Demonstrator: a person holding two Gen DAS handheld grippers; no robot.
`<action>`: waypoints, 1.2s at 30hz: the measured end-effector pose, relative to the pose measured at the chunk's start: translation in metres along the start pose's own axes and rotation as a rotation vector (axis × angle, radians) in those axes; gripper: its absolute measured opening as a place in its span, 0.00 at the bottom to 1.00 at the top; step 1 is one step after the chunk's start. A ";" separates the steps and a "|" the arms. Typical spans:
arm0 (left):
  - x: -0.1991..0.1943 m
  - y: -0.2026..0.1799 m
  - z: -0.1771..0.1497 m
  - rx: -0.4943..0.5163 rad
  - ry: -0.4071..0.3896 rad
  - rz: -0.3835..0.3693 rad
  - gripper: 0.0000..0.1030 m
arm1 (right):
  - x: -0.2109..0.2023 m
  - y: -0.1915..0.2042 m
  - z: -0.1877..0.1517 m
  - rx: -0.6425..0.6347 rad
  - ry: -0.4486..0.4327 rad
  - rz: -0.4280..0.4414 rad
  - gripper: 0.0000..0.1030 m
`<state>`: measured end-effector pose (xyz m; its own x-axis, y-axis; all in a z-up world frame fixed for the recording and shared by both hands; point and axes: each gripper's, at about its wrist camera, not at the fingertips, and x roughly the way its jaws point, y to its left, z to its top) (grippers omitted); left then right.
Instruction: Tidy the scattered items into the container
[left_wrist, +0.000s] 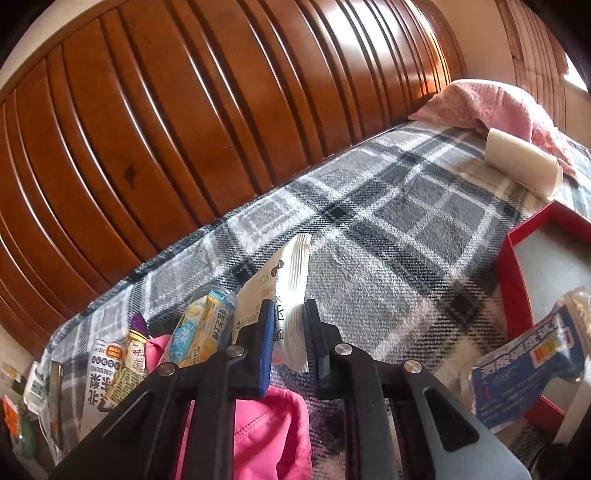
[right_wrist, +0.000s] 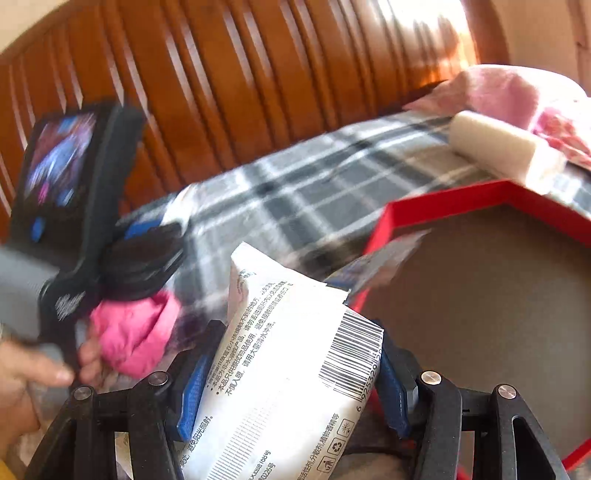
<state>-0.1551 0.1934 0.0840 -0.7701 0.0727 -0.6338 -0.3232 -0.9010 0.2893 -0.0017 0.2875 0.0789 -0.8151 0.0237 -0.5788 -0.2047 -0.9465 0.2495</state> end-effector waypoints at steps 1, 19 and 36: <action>-0.001 0.001 0.000 -0.004 -0.001 0.002 0.15 | -0.003 -0.005 0.002 0.015 -0.014 -0.004 0.63; -0.042 -0.023 -0.017 0.048 -0.023 -0.500 0.43 | -0.062 -0.115 0.011 0.365 -0.162 -0.139 0.63; -0.049 -0.095 -0.012 0.273 -0.259 -0.625 1.00 | -0.056 -0.124 0.006 0.378 -0.128 -0.133 0.64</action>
<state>-0.0805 0.2706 0.0788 -0.4914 0.6680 -0.5589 -0.8448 -0.5216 0.1194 0.0662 0.4059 0.0854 -0.8240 0.2005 -0.5299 -0.4780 -0.7481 0.4603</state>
